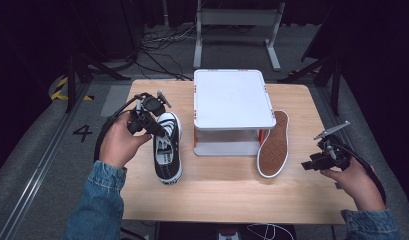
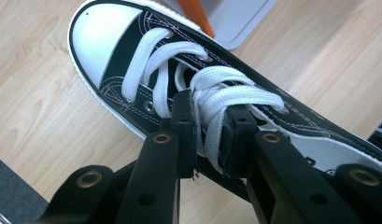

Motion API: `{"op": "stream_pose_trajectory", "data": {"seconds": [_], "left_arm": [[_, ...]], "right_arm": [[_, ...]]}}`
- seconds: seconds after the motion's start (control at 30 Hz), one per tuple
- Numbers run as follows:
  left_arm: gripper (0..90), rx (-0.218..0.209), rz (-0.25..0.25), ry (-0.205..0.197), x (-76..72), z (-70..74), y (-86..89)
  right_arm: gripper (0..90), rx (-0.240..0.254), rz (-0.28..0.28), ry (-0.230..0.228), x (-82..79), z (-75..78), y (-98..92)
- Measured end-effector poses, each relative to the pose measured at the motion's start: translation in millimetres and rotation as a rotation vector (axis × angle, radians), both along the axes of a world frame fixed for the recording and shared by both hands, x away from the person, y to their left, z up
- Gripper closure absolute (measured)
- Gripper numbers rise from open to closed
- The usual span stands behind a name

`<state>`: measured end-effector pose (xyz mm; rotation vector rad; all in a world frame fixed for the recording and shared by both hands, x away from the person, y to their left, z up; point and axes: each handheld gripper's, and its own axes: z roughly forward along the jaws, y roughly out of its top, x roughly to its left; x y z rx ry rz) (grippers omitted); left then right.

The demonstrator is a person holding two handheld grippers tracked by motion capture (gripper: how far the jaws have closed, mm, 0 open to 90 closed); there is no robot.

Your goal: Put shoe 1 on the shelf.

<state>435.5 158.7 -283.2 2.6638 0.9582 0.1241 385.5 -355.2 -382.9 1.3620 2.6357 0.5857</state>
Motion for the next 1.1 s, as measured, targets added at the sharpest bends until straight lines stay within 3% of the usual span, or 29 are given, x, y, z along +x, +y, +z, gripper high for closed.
{"op": "stream_pose_trajectory", "data": {"seconds": [0.07, 0.2, 0.37, 1.1], "left_arm": [[78.6, -0.001, -0.041, 0.005, 2.7, 6.3, -3.4], [78.6, 0.005, -0.058, -0.012, 8.0, 22.2, -9.0], [78.5, 0.019, -0.035, -0.042, 15.4, 39.0, -13.2], [78.5, 0.009, -0.012, -0.1, 45.7, 93.4, -23.2]], "right_arm": [[47.8, 0.005, -0.003, -0.004, -0.9, 1.3, 0.7], [47.8, 0.006, 0.001, -0.01, -1.8, 2.1, 0.7], [47.8, 0.003, -0.004, -0.001, -3.4, 0.6, -1.7], [47.7, 0.011, -0.04, -0.005, -15.3, 0.4, -14.6]]}}
